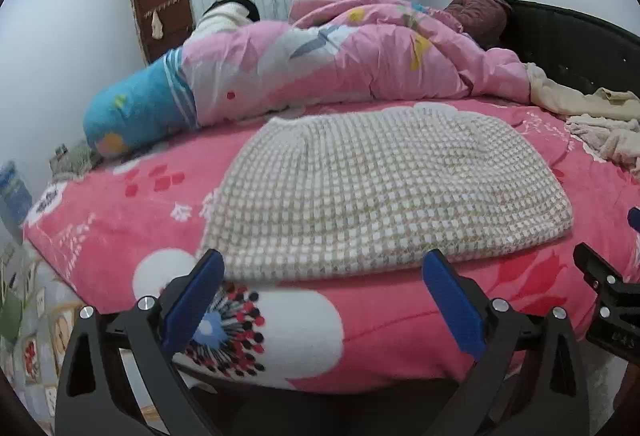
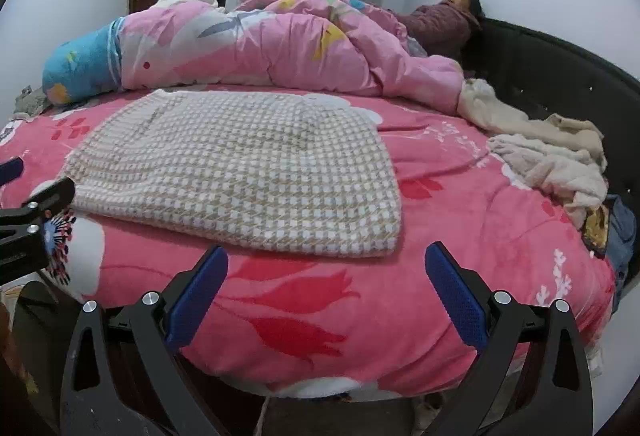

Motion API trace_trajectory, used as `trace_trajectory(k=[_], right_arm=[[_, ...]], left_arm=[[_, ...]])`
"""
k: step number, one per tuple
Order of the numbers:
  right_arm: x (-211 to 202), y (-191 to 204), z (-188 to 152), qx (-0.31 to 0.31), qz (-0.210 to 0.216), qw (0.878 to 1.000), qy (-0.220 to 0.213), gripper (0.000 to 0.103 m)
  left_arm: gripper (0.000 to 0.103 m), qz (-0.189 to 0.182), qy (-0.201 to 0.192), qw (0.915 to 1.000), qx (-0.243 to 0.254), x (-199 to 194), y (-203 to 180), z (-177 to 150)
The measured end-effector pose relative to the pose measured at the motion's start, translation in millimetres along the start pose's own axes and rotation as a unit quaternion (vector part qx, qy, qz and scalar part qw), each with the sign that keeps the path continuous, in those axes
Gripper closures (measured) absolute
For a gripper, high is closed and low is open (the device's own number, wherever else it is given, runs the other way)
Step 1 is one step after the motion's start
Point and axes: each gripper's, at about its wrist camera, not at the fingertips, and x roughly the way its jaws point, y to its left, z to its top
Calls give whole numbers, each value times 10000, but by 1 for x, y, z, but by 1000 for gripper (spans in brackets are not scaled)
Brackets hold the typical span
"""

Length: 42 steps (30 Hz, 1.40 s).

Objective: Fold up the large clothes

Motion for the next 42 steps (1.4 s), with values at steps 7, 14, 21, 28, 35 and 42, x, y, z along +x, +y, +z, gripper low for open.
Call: trace_trajectory(k=[7, 14, 21, 28, 35, 42], right_arm=[[10, -15, 0, 377, 246, 9986, 287, 7], [17, -10, 4, 498, 463, 9964, 498, 7], [15, 3, 8, 357, 641, 9958, 548, 7], [18, 15, 6, 230, 683, 9949, 703, 7], [17, 19, 6, 161, 664, 9948, 756, 7], [20, 18, 5, 162, 588, 9946, 842, 7]], left_arm=[[5, 156, 332, 9993, -87, 9, -1, -4], [5, 141, 730, 9968, -289, 20, 0, -6], [5, 93, 855, 9955, -398, 22, 1, -5], [5, 141, 967, 9947, -318, 27, 1, -6], [5, 133, 999, 9944, -321, 27, 1, -6], [5, 93, 1060, 9937, -346, 29, 1, -7]])
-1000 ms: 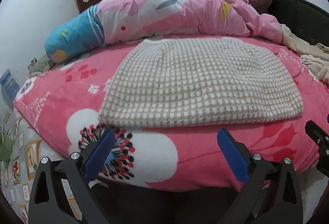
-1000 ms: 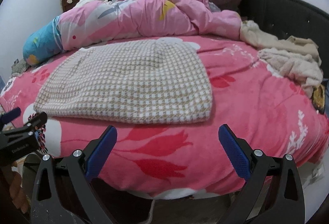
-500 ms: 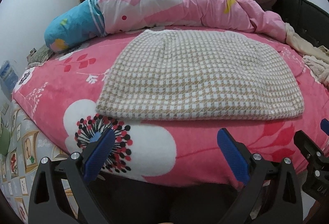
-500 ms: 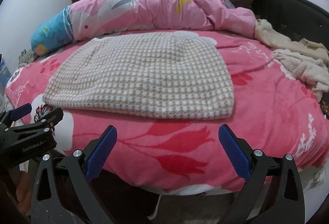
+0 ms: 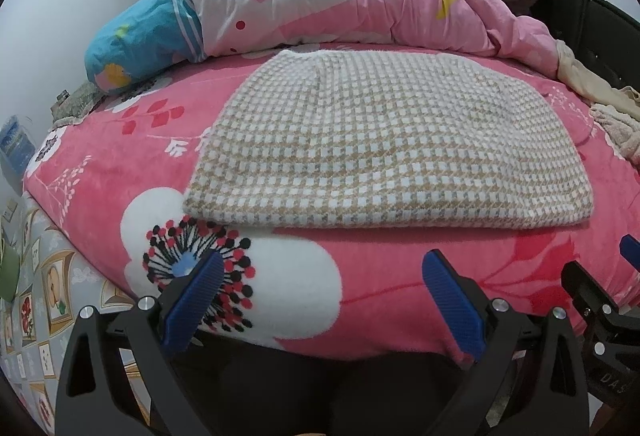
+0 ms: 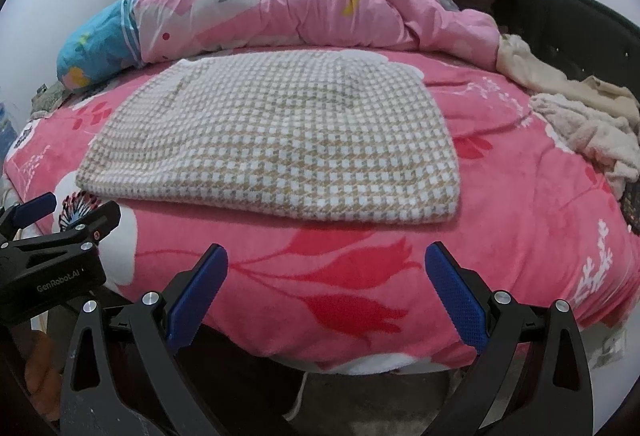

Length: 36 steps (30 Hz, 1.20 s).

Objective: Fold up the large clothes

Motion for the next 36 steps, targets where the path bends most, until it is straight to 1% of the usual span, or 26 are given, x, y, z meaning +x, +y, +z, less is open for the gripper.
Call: trace_trajectory(k=[20, 36], right_arm=[[-1, -5, -1, 53, -68, 10000, 29, 7], [-1, -5, -1, 31, -87, 9999, 54, 7]], left_arm=[[5, -82, 58, 9999, 23, 1, -4, -2], [5, -219, 106, 9997, 19, 2, -5, -2]])
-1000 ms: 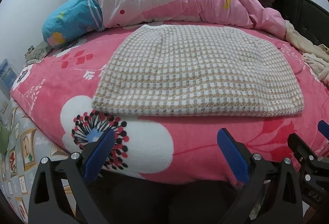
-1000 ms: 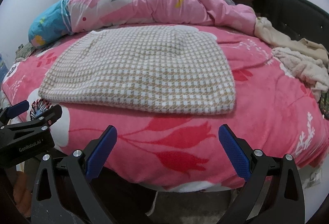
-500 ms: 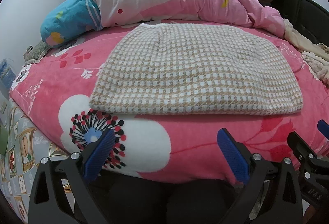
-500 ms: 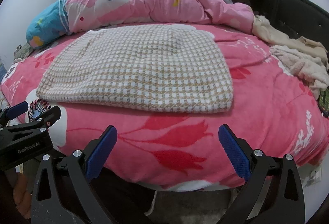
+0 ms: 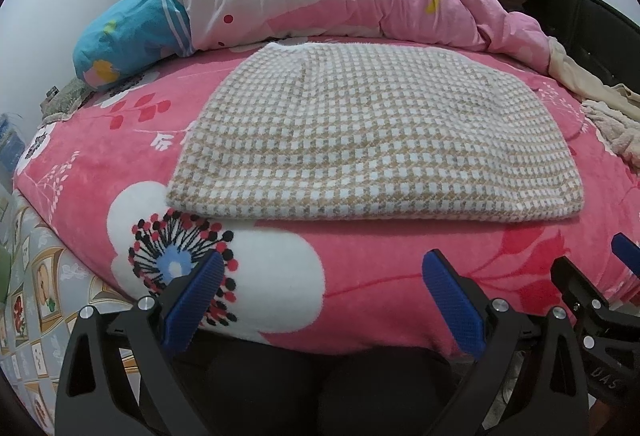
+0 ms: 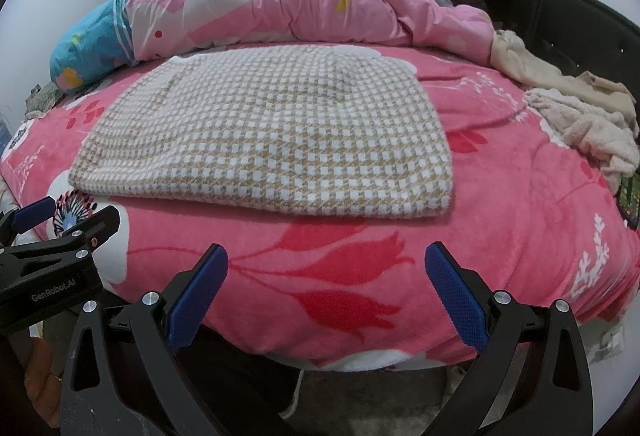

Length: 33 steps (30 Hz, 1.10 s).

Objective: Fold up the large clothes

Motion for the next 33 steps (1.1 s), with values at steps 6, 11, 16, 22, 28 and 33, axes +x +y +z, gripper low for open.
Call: trace_trajectory(k=[6, 11, 16, 22, 28, 33], right_arm=[[0, 0, 1, -7, -2, 10000, -5, 7], [0, -1, 0, -5, -8, 10000, 4, 7], [0, 0, 0, -3, -15, 10000, 0, 7], [0, -2, 1, -2, -47, 10000, -4, 7], [0, -2, 1, -17, -66, 10000, 0, 7], [1, -2, 2, -25, -75, 10000, 0, 7]], left_arm=[[5, -2, 3, 10000, -4, 0, 0, 0], [5, -32, 14, 10000, 3, 0, -1, 0], [5, -46, 25, 10000, 3, 1, -2, 0], [5, -45, 23, 10000, 6, 1, -2, 0], [5, -61, 29, 10000, 4, 1, -2, 0], [5, -59, 28, 10000, 4, 1, -2, 0]])
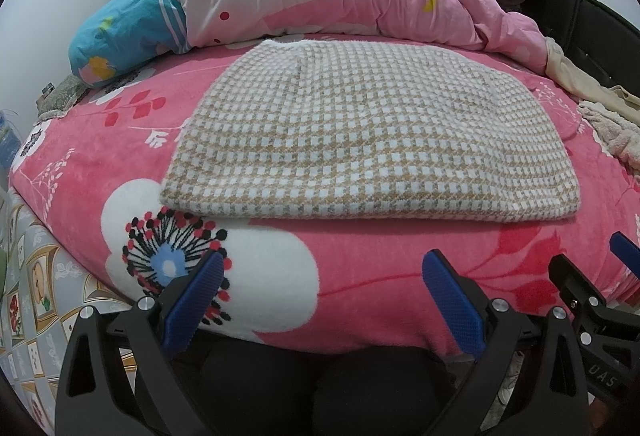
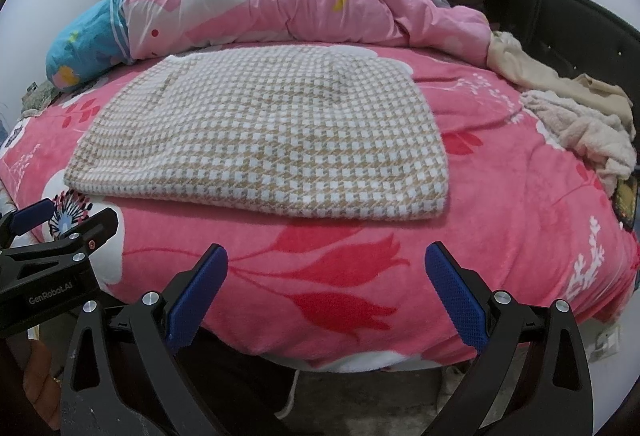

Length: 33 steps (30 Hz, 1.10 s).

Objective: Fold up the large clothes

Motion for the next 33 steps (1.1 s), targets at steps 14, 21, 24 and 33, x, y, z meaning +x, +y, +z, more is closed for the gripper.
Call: trace_trajectory(k=[14, 21, 24, 33], right_arm=[[1, 0, 0, -9, -18, 10000, 12, 7], [1, 1, 0, -16, -21, 10000, 9, 7], [1, 1, 0, -15, -15, 10000, 11, 7], [2, 3, -2, -33, -25, 10000, 22, 7]], left_arm=[[5, -22, 11, 10000, -6, 0, 1, 0], [5, -32, 11, 10000, -8, 1, 1, 0], [5, -35, 10, 10000, -8, 1, 1, -1], [5, -37, 13, 10000, -12, 1, 2, -1]])
